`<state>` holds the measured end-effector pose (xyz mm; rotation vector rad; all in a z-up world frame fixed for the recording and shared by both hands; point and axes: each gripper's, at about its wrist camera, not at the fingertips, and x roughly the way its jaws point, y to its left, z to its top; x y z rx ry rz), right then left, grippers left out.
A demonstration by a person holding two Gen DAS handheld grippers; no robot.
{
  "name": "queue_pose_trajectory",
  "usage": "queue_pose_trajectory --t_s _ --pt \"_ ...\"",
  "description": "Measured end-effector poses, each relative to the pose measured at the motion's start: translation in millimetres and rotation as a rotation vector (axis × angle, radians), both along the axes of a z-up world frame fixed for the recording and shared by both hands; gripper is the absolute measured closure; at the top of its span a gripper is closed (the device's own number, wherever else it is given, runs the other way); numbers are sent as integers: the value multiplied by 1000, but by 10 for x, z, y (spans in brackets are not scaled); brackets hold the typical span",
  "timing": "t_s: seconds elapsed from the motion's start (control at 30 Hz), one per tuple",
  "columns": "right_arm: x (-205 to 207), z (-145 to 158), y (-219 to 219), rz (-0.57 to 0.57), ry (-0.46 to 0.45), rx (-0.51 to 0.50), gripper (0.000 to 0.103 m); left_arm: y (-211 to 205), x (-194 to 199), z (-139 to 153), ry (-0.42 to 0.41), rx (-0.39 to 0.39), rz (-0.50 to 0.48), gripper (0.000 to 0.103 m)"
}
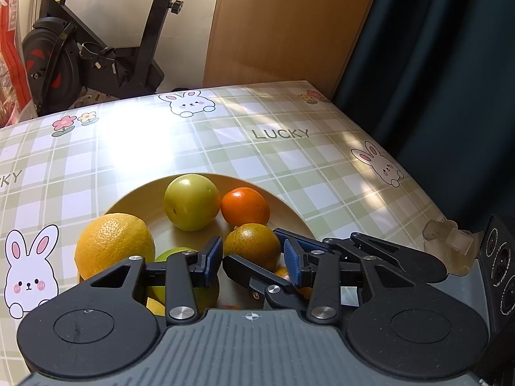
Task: Organize fruits
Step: 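Lower the dark orange fruit onto the plate and open the left gripper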
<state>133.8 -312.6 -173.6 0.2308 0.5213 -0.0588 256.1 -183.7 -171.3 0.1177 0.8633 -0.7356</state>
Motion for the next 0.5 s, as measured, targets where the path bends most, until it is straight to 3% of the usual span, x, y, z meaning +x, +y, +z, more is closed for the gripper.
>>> queue_pose_trajectory --t_s 0.23,0.27,0.3,0.37,0.5 --pt "-8 6 17 1 -14 4 52 211 -166 175 -60 -82 95 57" --pt "-24 8 8 1 -24 10 46 252 -191 202 -77 -88 114 53" --pt "-40 10 -2 0 -34 15 41 293 -210 229 -95 -87 134 43" --pt "-68 11 -26 -1 -49 28 38 391 -232 288 -129 -89 175 33" --pt "-76 15 -42 -1 -53 37 29 651 -235 378 -131 -125 241 23"
